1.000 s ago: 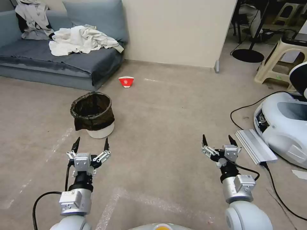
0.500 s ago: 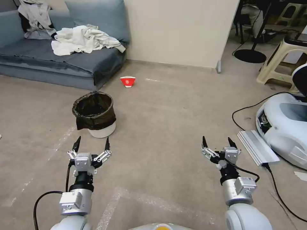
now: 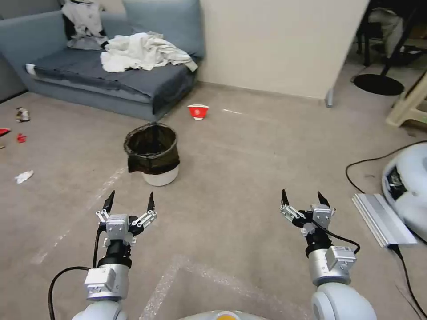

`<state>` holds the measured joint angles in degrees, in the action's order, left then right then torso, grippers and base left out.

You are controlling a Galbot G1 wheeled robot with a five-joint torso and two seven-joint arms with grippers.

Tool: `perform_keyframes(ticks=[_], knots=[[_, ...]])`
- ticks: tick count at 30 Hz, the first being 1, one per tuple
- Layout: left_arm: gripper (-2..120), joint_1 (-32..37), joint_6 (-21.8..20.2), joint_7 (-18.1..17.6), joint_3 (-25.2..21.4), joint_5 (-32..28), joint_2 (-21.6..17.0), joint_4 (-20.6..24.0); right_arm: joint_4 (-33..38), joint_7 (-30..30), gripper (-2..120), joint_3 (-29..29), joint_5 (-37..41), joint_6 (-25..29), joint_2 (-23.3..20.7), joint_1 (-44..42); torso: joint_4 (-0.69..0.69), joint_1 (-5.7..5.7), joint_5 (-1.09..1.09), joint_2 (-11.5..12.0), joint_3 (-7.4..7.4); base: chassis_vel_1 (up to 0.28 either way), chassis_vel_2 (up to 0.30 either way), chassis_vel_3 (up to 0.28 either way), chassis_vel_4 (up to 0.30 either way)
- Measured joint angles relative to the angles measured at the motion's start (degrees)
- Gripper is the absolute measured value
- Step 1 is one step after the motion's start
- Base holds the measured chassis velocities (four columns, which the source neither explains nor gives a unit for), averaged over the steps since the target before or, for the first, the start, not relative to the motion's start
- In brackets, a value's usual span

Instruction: Pick up the trash can from the floor.

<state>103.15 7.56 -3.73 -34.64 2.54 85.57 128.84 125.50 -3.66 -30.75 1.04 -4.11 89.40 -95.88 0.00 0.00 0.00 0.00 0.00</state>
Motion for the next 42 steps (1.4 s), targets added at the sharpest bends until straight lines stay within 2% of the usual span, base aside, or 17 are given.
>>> perform_keyframes(ticks=[17, 22, 42], knots=[[100, -0.1, 1.3, -0.4, 0.2, 0.1, 0.1, -0.9, -0.1, -0.1, 100, 0.1, 0.0, -0.1, 0.1, 0.0, -0.02, 0.0, 0.0, 0.0, 0.0, 0.082, 0.082, 0.073, 0.086], [100, -0.2, 1.5, -1.0, 0.1, -0.1, 0.1, -1.0, -0.1, 0.0, 100, 0.1, 0.0, -0.3, 0.1, 0.0, 0.02, 0.0, 0.0, 0.0, 0.0, 0.0, 0.0, 0.0, 0.0], [100, -1.2, 0.0, -1.2, -0.6, -1.8, -0.1, -1.2, -0.9, 0.0, 100, 0.5, 0.1, -0.4, 0.2, 0.5, -0.01, 0.0, 0.0, 0.0, 0.0, -0.04, 0.044, 0.04, -0.045]])
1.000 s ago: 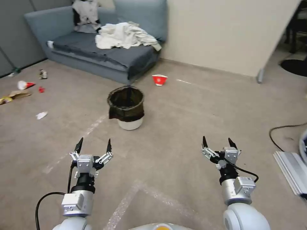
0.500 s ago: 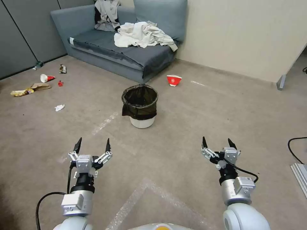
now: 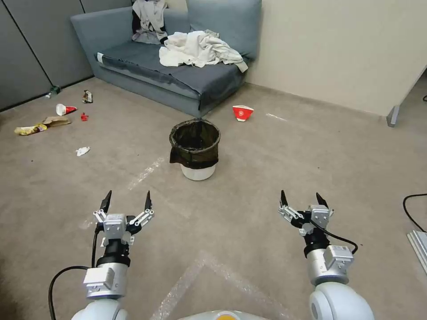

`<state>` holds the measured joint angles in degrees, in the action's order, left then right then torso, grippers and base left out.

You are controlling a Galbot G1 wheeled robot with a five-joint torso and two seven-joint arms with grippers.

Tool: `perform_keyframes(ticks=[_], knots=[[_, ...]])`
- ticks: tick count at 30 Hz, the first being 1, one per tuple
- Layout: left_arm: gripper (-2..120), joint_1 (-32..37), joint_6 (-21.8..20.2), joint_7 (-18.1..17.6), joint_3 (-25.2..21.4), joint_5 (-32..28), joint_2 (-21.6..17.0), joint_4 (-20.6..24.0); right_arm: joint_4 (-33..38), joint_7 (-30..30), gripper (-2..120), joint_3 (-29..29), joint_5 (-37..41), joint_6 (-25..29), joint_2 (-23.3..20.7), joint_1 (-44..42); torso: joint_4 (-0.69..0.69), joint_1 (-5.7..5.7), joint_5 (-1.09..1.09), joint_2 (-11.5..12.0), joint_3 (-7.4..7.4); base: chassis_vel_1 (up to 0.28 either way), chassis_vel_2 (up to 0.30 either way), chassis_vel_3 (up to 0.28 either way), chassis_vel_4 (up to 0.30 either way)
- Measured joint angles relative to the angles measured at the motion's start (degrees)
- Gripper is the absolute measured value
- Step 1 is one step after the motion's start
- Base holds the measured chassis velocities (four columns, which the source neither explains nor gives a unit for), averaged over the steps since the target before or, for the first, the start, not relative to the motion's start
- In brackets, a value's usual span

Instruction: Pick up the trash can from the floor.

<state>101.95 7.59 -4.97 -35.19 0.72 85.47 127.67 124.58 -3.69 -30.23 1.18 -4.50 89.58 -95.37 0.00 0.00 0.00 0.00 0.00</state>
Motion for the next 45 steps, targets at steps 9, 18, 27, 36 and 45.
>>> perform_keyframes(ticks=[9, 18, 27, 36, 45], knots=[[100, -1.9, -1.6, -0.1, -0.6, -0.2, -0.1, 0.4, -0.2, -0.1, 100, 0.3, -0.1, 0.0, -0.1, 0.3, 0.0, 0.0, -0.01, 0.0, 0.0, -0.128, 0.124, 0.129, -0.123], [100, -3.5, -3.3, -0.2, -0.8, -0.3, -0.7, 1.1, -0.4, -0.2, 100, 0.6, -0.1, 0.0, -0.1, 0.5, 0.0, 0.0, -0.02, 0.0, 0.0, -0.124, 0.13, 0.127, -0.133], [100, -4.6, -5.1, -0.2, -0.6, -1.8, -1.2, 1.5, -0.5, -0.4, 100, 0.6, 0.0, 0.0, -0.1, 0.7, 0.0, 0.0, 0.01, 0.0, 0.0, -0.191, 0.174, 0.19, -0.176], [100, -6.5, -7.4, -0.2, -0.7, -3.6, -2.4, 0.8, -0.9, -0.6, 100, 0.7, 0.0, 0.0, -0.1, 1.0, 0.0, 0.0, -0.01, 0.0, 0.0, -0.172, 0.172, 0.17, -0.168], [100, -12.1, -19.2, -2.0, 0.9, -12.3, -6.4, -1.3, -1.4, -0.5, 100, 0.7, 0.0, -0.1, -0.3, 1.3, 0.01, 0.0, 0.0, 0.0, 0.0, -0.075, 0.063, 0.073, -0.072]])
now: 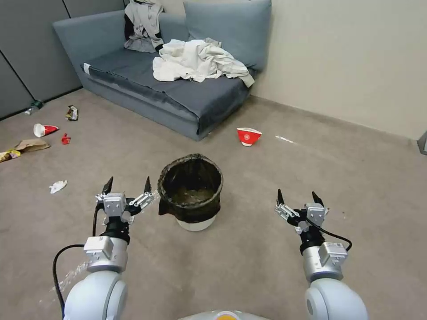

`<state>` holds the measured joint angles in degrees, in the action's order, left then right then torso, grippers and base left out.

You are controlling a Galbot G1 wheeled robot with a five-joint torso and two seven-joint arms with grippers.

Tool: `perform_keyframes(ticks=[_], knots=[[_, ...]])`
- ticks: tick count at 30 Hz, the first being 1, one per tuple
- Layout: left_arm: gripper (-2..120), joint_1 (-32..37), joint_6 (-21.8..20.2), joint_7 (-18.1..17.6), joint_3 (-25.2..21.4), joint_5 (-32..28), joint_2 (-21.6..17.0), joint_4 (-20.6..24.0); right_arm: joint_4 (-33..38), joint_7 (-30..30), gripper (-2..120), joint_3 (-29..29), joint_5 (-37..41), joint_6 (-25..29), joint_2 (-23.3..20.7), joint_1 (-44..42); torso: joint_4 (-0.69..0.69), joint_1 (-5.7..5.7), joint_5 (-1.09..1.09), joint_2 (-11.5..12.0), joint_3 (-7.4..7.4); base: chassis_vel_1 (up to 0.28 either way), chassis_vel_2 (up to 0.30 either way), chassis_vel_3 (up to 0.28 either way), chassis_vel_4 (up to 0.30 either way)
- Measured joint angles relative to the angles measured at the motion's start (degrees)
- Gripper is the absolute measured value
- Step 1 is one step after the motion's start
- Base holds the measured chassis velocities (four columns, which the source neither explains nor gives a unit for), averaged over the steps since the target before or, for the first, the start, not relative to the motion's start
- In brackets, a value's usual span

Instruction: Pick up the trash can from the floor.

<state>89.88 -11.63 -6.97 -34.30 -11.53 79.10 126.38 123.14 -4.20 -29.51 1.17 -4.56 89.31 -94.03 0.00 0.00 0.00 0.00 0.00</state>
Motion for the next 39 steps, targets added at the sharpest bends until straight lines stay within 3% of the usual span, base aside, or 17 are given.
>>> perform_keyframes(ticks=[2, 6, 12, 17, 24, 27, 32, 39], knots=[[100, -2.3, -3.9, -0.3, 0.3, -4.2, -1.9, -1.1, -0.4, 0.1, 100, -0.2, 0.2, 0.0, -0.3, 0.0, 0.0, 0.0, -0.01, 0.0, 0.0, 0.0, 0.0, 0.0, 0.0], [100, -6.4, -7.8, -1.4, 1.1, -7.7, -4.1, -4.2, -1.1, 0.1, 100, -0.3, 0.3, 0.0, -0.4, 0.2, -0.01, 0.0, -0.01, 0.0, 0.0, 0.0, 0.0, 0.0, 0.0], [100, -11.9, -9.0, -2.0, 2.4, -8.5, -5.5, -9.0, -1.7, 0.1, 100, -0.4, 0.3, 0.0, -0.5, 0.4, 0.0, 0.0, -0.01, 0.0, 0.0, 0.0, 0.0, 0.0, 0.0], [100, -20.0, -12.5, -4.8, 6.3, -11.8, -6.5, -15.3, -2.6, -0.4, 100, -0.4, 0.1, 0.0, -0.7, 1.2, 0.0, 0.0, 0.0, 0.0, 0.0, 0.0, 0.0, 0.0, 0.0], [100, -24.4, -16.2, -7.0, 10.1, -13.2, -6.9, -19.9, -3.2, -0.9, 100, -0.3, 0.0, 0.1, -0.7, 2.2, -0.01, 0.0, 0.0, 0.0, 0.0, 0.0, 0.0, 0.0, 0.0], [100, -27.0, -21.6, -10.8, 11.9, -16.1, -6.8, -22.2, -3.8, -0.9, 100, -0.2, -0.1, 0.1, -0.7, 2.4, 0.0, 0.0, 0.0, 0.0, 0.0, 0.0, 0.0, 0.0, 0.0], [100, -30.2, -25.0, -13.0, 13.4, -17.8, -6.3, -26.4, -4.5, -1.1, 100, -0.3, -0.1, 0.4, -0.6, 2.5, -0.01, 0.0, 0.0, 0.0, 0.0, 0.0, 0.0, 0.0, 0.0], [100, -32.7, -25.8, -13.5, 14.5, -19.2, -5.1, -30.8, -4.8, -1.2, 100, -0.1, -0.6, 1.3, -0.5, 1.9, 0.0, 0.0, 0.0, 0.0, 0.0, 0.0, 0.0, 0.0, 0.0]])
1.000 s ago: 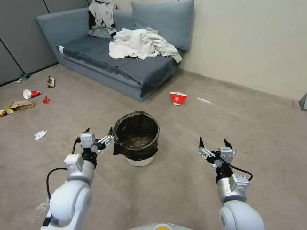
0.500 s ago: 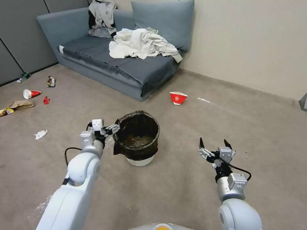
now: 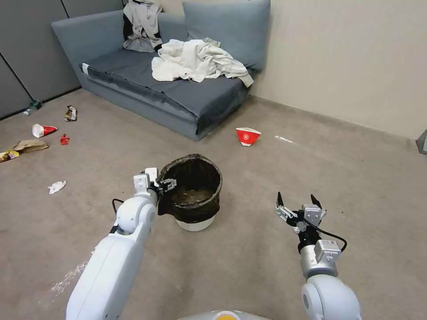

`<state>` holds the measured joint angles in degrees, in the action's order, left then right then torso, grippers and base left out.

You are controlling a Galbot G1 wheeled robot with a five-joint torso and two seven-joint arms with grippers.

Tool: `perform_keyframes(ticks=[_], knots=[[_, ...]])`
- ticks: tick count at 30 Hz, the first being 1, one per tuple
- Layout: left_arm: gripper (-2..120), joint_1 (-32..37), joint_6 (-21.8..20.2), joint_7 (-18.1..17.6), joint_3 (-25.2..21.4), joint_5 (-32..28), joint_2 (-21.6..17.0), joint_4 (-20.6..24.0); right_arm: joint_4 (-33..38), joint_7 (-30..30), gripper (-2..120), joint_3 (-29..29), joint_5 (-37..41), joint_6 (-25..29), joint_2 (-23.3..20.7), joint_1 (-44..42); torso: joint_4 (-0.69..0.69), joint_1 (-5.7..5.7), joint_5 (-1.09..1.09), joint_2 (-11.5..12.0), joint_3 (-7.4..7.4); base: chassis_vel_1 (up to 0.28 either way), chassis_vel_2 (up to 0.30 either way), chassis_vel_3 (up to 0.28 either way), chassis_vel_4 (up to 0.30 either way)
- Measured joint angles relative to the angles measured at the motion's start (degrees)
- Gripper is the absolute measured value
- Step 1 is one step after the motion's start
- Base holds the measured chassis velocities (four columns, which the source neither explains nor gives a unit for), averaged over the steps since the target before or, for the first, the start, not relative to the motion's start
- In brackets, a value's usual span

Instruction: Pick up the trash can from the floor.

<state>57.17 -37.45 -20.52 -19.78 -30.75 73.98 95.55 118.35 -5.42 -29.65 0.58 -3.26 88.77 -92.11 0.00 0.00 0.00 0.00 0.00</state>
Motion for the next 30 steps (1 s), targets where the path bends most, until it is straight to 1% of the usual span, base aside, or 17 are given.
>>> perform_keyframes(ticks=[5, 7, 8, 11, 12, 13, 15, 16, 17, 19, 20, 22, 23, 24, 25, 29, 30], knots=[[100, -0.5, -0.2, -0.3, 0.1, -0.1, 0.8, -1.4, -0.2, 0.0, 100, 0.4, -0.9, 0.6, 0.1, -0.2, 0.0, 0.0, 0.0, 0.0, 0.0, 0.0, 0.0, 0.0, 0.0], [93, -0.8, -0.8, -1.7, 0.3, 0.1, 1.8, -2.0, -0.4, 0.0, 100, 0.6, -1.1, 0.6, 0.1, -0.1, 0.0, 0.01, 0.0, 0.0, 0.0, 0.0, 0.0, 0.0, 0.0], [93, -0.8, -0.8, -1.7, 0.3, 0.1, 1.8, -2.0, -0.4, 0.0, 100, 0.6, -1.1, 0.6, 0.1, -0.1, 0.0, 0.01, 0.0, 0.0, 0.0, 0.0, 0.0, 0.0, 0.0], [78, -1.3, -0.8, -2.5, 0.5, 0.2, 2.4, -3.0, -0.4, 0.0, 100, 0.8, -1.1, 0.6, 0.1, 0.0, 0.0, 0.0, 0.0, 0.0, 0.0, 0.0, 0.0, 0.0, 0.0], [78, -1.3, -0.8, -2.5, 0.5, 0.2, 2.4, -3.0, -0.4, 0.0, 100, 0.8, -1.1, 0.6, 0.1, 0.0, 0.0, 0.0, 0.0, 0.0, 0.0, 0.0, 0.0, 0.0, 0.0], [74, -1.4, -0.6, -2.6, 0.5, 0.2, 2.6, -3.3, -0.4, 0.0, 100, 0.8, -1.1, 0.7, 0.1, 0.0, 0.0, 0.0, 0.01, 0.0, 0.0, 0.0, 0.0, 0.0, 0.0], [63, -1.6, -0.4, -2.7, 0.5, 0.2, 2.8, -3.7, -0.5, 0.0, 100, 0.8, -1.1, 0.9, 0.0, 0.0, 0.0, 0.0, 0.01, 0.0, 0.0, 0.0, 0.0, 0.0, 0.0], [63, -1.6, -0.4, -2.7, 0.5, 0.2, 2.8, -3.7, -0.5, 0.0, 100, 0.8, -1.1, 0.9, 0.0, 0.0, 0.0, 0.0, 0.01, 0.0, 0.0, 0.0, 0.0, 0.0, 0.0], [59, -1.6, -0.3, -2.8, 0.5, 0.2, 2.8, -3.8, -0.5, 0.0, 100, 0.8, -1.1, 0.9, 0.0, 0.0, 0.0, 0.0, 0.01, 0.0, 0.01, 0.0, 0.0, 0.0, 0.0], [49, -1.8, -0.1, -3.1, 0.6, 0.3, 2.9, -4.2, -0.5, 0.0, 100, 0.8, -1.2, 1.0, 0.0, -0.1, 0.0, 0.01, 0.01, 0.0, 0.01, 0.0, 0.0, 0.0, 0.0], [49, -1.8, -0.1, -3.1, 0.6, 0.3, 2.9, -4.2, -0.5, 0.0, 100, 0.8, -1.2, 1.0, 0.0, -0.1, 0.0, 0.01, 0.01, 0.0, 0.01, 0.0, 0.0, 0.0, 0.0], [37, -1.8, 0.5, -3.7, 0.7, 0.5, 3.0, -4.4, -0.5, 0.0, 100, 0.8, -1.2, 1.0, 0.0, -0.1, -0.01, 0.0, 0.01, 0.0, 0.01, 0.0, 0.0, 0.0, 0.0], [37, -1.8, 0.5, -3.7, 0.7, 0.5, 3.0, -4.4, -0.5, 0.0, 100, 0.8, -1.2, 1.0, 0.0, -0.1, -0.01, 0.0, 0.01, 0.0, 0.01, 0.0, 0.0, 0.0, 0.0], [31, -1.8, 0.9, -3.9, 0.8, 0.5, 2.9, -4.4, -0.5, 0.0, 100, 0.8, -1.1, 1.0, 0.0, -0.1, 0.0, 0.0, 0.0, 0.0, 0.01, 0.0, 0.0, 0.0, 0.0], [31, -1.8, 0.9, -3.9, 0.8, 0.5, 2.9, -4.4, -0.5, 0.0, 100, 0.8, -1.1, 1.0, 0.0, -0.1, 0.0, 0.0, 0.0, 0.0, 0.01, 0.0, 0.0, 0.0, 0.0], [13, -1.5, 2.4, -4.1, 0.9, 0.4, 2.8, -4.2, -0.5, 0.0, 100, 0.7, -1.1, 1.0, -0.1, 0.1, 0.0, 0.0, 0.0, 0.0, 0.01, 0.0, 0.0, 0.0, 0.0], [13, -1.5, 2.4, -4.1, 0.9, 0.4, 2.8, -4.2, -0.5, 0.0, 100, 0.7, -1.1, 1.0, -0.1, 0.1, 0.0, 0.0, 0.0, 0.0, 0.01, 0.0, 0.0, 0.0, 0.0]])
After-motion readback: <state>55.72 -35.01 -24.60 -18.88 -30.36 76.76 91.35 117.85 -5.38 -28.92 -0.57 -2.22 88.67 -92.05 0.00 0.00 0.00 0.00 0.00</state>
